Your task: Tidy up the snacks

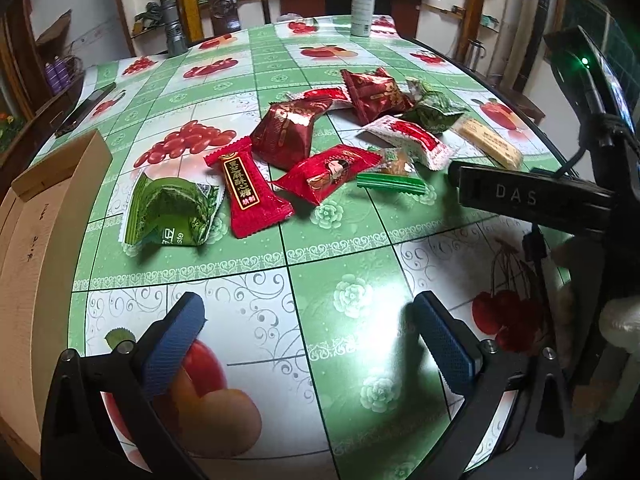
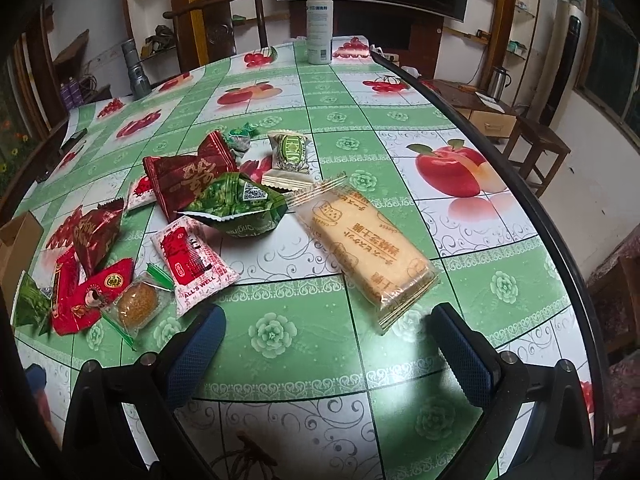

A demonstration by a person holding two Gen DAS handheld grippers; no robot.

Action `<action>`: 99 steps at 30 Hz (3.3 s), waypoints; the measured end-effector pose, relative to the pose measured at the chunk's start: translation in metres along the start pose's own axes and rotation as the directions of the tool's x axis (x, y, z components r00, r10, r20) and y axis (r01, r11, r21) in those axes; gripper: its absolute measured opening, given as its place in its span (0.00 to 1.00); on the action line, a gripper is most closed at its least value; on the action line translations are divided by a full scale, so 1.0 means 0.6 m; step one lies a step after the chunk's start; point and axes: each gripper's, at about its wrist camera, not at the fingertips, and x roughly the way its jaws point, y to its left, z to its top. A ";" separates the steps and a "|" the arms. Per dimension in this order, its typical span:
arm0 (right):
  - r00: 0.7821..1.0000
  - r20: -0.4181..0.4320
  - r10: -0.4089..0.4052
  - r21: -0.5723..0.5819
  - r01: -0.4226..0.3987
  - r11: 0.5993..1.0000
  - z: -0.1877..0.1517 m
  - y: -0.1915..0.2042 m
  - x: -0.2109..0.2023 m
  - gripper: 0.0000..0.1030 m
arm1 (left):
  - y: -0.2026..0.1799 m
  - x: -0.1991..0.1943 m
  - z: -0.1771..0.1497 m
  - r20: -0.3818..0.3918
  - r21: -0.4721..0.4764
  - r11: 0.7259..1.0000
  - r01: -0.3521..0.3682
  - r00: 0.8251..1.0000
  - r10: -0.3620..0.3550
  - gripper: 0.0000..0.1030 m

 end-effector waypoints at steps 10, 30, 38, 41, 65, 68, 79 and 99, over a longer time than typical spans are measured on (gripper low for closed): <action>0.997 -0.050 0.062 -0.110 -0.067 0.992 -0.016 0.011 -0.015 1.00 | -0.015 -0.075 -0.012 0.046 -0.020 0.994 0.103 0.994 -0.102 0.80; 0.763 0.585 0.273 -0.151 -0.228 0.962 0.113 -0.028 -0.628 0.85 | 0.181 -0.744 0.028 0.790 -0.038 0.997 -0.069 0.608 0.072 1.00; 0.838 0.363 0.408 -0.171 -0.370 0.913 0.116 0.022 -0.500 0.86 | 0.250 -0.605 0.026 0.661 -0.058 0.995 0.083 0.750 -0.024 1.00; 0.859 0.195 0.474 -0.115 -0.459 0.881 0.104 0.043 -0.384 0.76 | 0.262 -0.491 0.041 0.530 -0.091 0.975 0.200 0.839 -0.123 1.00; 0.876 -0.060 0.479 -0.026 -0.481 0.876 0.023 0.084 -0.024 0.54 | 0.190 -0.007 0.081 0.038 -0.214 0.969 0.121 0.993 -0.115 0.81; 0.867 -0.084 0.492 -0.010 -0.494 0.869 0.020 0.084 -0.011 0.54 | 0.171 0.015 0.077 0.018 -0.157 0.986 0.060 0.998 -0.058 0.81; 0.900 -0.032 0.435 -0.040 -0.436 0.899 0.015 0.094 -0.013 0.25 | 0.169 0.027 0.054 -0.007 -0.118 0.986 0.114 0.993 -0.116 0.30; 0.886 0.015 0.463 -0.013 -0.463 0.886 -0.001 0.059 -0.100 0.42 | 0.316 -0.159 -0.057 0.258 -0.340 0.889 0.308 0.939 -0.226 0.31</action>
